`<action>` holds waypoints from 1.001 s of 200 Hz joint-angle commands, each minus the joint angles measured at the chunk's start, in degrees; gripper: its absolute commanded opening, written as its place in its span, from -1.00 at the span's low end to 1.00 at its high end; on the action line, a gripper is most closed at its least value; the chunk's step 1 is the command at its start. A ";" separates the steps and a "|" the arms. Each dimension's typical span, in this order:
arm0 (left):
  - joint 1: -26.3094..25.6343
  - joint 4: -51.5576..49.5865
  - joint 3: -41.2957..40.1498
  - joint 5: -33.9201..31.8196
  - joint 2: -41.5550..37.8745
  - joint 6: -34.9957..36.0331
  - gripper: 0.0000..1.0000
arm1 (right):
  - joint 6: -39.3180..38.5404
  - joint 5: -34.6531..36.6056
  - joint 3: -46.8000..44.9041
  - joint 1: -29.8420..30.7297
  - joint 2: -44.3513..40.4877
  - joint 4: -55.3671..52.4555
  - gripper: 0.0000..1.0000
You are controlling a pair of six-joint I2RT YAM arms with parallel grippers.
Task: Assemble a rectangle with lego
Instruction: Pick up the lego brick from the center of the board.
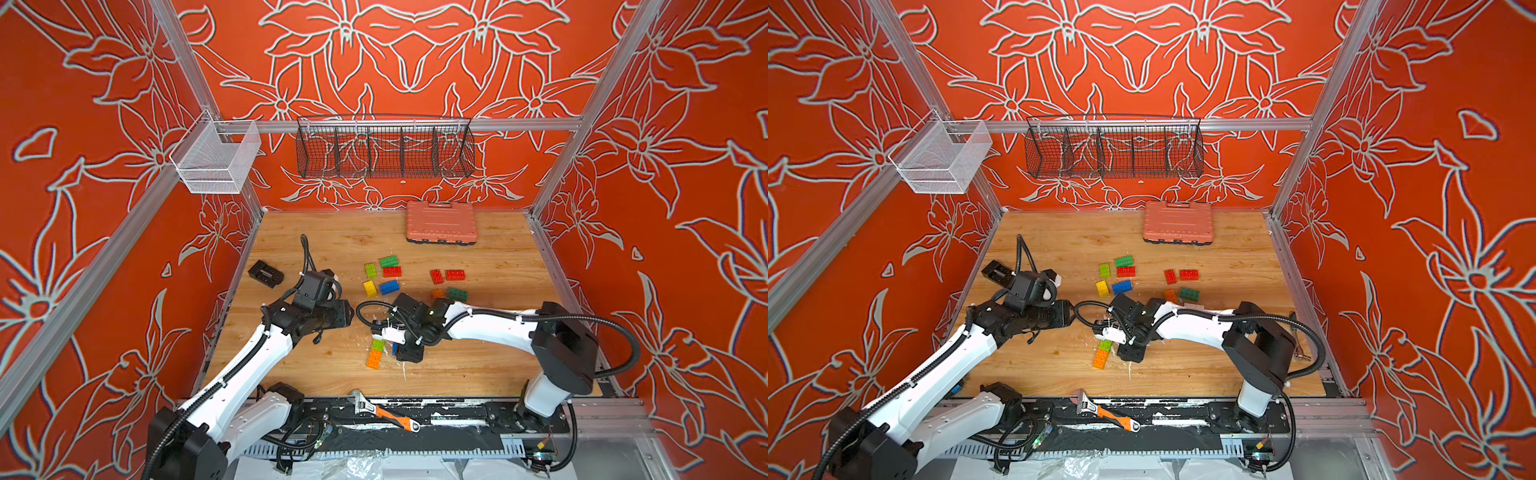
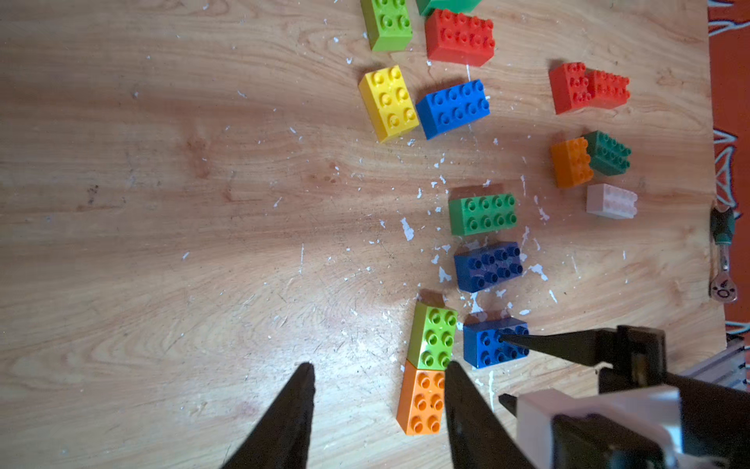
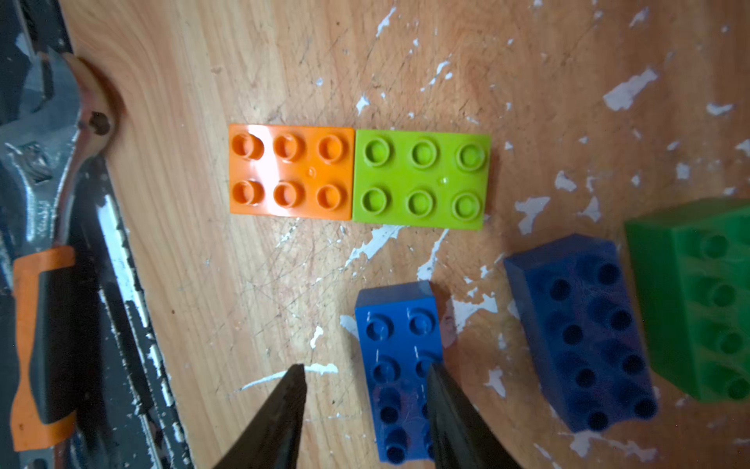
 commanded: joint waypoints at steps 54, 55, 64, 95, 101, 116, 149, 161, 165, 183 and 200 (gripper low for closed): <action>0.26 -0.82 -0.75 -0.34 0.40 -0.29 0.01 | -2.37 1.49 2.86 0.30 2.62 -0.04 -0.10; 0.28 -0.83 -0.70 -0.30 0.40 -0.32 0.01 | -2.41 1.54 2.85 0.32 2.61 -0.01 -0.10; 0.28 -0.93 -0.54 -0.17 0.62 -0.21 0.01 | -2.45 1.89 2.63 0.26 2.35 0.49 -0.09; 0.27 -1.02 -0.65 -0.24 0.84 -0.24 0.01 | -2.83 2.34 2.99 0.25 2.54 0.32 -0.08; 0.24 -1.02 -0.82 -0.17 0.84 -0.31 0.01 | -2.85 2.59 3.05 0.24 2.71 0.12 -0.08; 0.22 -1.02 -1.08 -0.10 0.75 -0.46 0.01 | -2.98 2.99 3.06 0.26 3.33 0.11 -0.08; 0.21 -1.41 -1.53 0.04 0.42 -0.54 0.02 | -3.16 3.34 3.20 0.25 3.98 0.36 -0.08; 0.21 -1.55 -1.75 -0.24 0.24 -0.54 0.02 | -3.17 3.20 3.28 0.25 4.08 0.46 -0.09; 0.21 -1.61 -1.79 -0.39 0.16 -0.65 0.02 | -3.18 3.17 3.35 0.25 4.04 0.46 -0.10; 0.21 -1.64 -1.88 -0.43 -0.13 -0.78 0.02 | -3.06 3.09 3.87 0.25 4.53 -0.08 -0.16; 0.23 -1.63 -2.06 -0.34 -0.13 -0.82 0.02 | -3.02 3.00 4.29 0.25 5.09 -0.75 -0.22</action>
